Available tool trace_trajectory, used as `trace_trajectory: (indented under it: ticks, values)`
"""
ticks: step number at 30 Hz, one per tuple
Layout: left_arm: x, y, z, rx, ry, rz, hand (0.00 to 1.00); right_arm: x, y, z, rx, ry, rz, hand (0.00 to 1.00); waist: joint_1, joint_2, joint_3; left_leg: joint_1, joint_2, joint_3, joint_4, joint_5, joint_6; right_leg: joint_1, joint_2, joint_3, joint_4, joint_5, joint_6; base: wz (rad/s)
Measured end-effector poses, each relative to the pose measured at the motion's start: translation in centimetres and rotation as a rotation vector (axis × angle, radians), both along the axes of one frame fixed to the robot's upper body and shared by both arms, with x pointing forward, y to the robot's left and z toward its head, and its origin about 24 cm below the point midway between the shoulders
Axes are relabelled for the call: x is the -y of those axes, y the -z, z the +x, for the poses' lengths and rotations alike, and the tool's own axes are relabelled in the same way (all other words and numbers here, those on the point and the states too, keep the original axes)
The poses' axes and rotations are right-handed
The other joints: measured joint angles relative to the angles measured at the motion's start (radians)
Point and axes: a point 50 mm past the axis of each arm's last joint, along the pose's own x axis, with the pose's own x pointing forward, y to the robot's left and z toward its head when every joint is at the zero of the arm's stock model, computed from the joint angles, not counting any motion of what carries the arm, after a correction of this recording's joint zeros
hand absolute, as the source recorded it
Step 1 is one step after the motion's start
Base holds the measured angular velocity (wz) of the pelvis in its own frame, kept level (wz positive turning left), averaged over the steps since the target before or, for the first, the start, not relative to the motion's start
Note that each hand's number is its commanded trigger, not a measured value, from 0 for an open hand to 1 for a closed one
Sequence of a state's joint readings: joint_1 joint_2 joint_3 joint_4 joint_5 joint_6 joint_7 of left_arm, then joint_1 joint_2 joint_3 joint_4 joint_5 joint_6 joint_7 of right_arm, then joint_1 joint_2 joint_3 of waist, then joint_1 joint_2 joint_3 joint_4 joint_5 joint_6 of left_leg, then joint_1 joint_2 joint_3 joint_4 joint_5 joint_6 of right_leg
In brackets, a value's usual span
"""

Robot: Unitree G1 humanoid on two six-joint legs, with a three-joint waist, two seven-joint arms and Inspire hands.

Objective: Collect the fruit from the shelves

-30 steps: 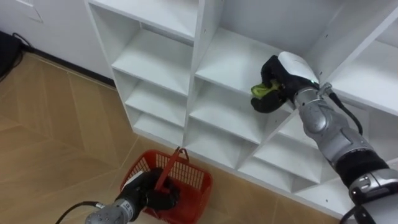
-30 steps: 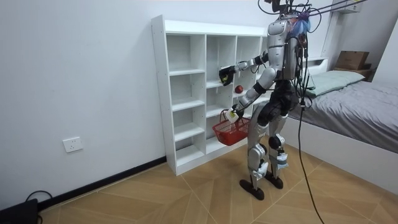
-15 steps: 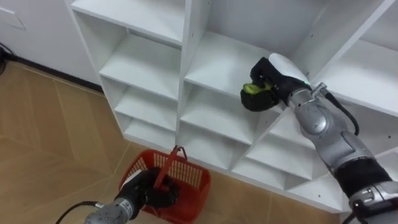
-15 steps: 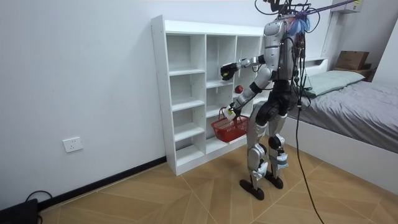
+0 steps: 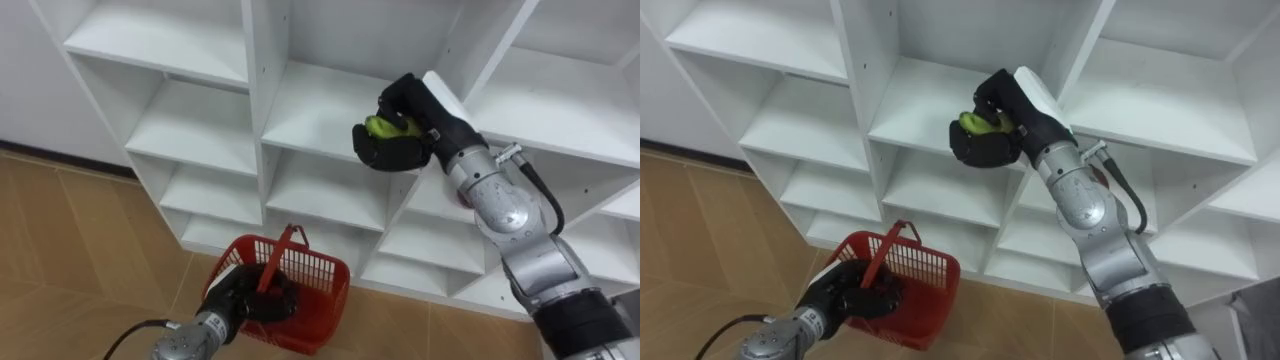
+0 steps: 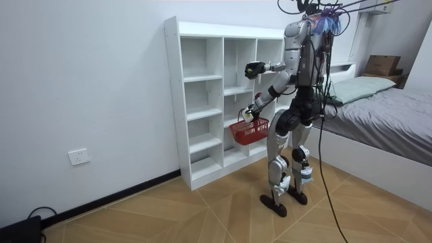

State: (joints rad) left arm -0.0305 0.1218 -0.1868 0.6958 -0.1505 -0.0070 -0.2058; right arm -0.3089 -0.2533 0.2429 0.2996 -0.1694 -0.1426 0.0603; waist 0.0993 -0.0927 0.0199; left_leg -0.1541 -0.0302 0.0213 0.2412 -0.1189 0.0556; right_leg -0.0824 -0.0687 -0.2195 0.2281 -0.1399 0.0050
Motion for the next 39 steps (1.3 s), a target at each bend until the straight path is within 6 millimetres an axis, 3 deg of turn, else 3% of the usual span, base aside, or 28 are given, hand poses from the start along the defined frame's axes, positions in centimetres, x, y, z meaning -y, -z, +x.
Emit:
trace_trajectory:
  ticks: [4,7,13,17,27,34,39]
  values:
    - [0.6,0.0,0.0,-0.002,-0.018,-0.047,1.00,0.2,1.6,-0.9,-0.068,0.016,0.022,1.00,-0.021,0.035,-0.0055,0.027,0.001,0.015,-0.009,-0.001,0.002,0.019,0.001,0.016,-0.005,0.003,0.001,-0.10]
    - [0.8,-0.1,0.0,0.003,-0.022,-0.062,1.00,1.1,2.4,-1.5,-0.100,0.061,0.063,1.00,-0.045,0.047,-0.0088,0.036,0.003,0.024,-0.015,-0.001,0.001,0.021,-0.001,0.023,-0.004,0.003,0.001,-0.10]
    - [1.4,-0.4,0.2,0.029,-0.037,-0.124,1.00,2.1,3.6,-1.8,-0.162,0.160,0.238,1.00,-0.073,0.050,-0.0080,0.042,0.004,0.042,-0.021,-0.002,0.002,0.019,0.003,0.041,-0.007,0.002,0.002,-0.09]
    - [2.0,-0.8,0.4,0.049,-0.026,-0.147,1.00,2.2,4.6,-1.9,-0.196,0.203,0.274,1.00,-0.081,0.068,0.0021,0.039,0.007,0.056,-0.020,-0.008,0.003,0.011,0.005,0.053,-0.009,0.003,0.004,-0.11]
    - [3.8,-2.4,1.3,0.114,-0.001,-0.254,1.00,2.2,7.9,-2.8,-0.352,0.302,0.416,1.00,-0.095,0.082,0.0018,0.022,0.011,0.059,-0.022,-0.013,-0.001,-0.009,0.009,0.055,-0.008,0.000,0.003,0.00]
    - [4.3,-2.3,1.1,0.108,0.016,-0.263,1.00,2.1,8.1,-2.8,-0.369,0.306,0.450,1.00,-0.095,0.086,0.0001,0.023,0.017,0.059,-0.019,-0.016,-0.004,-0.009,0.014,0.056,-0.007,0.001,0.002,0.00]
    - [4.7,-2.4,1.1,0.104,0.018,-0.286,1.00,1.7,8.5,-3.0,-0.391,0.296,0.442,1.00,-0.093,0.102,-0.0065,0.026,0.017,0.060,-0.019,-0.016,-0.005,-0.006,0.015,0.058,-0.007,0.000,0.001,0.00]
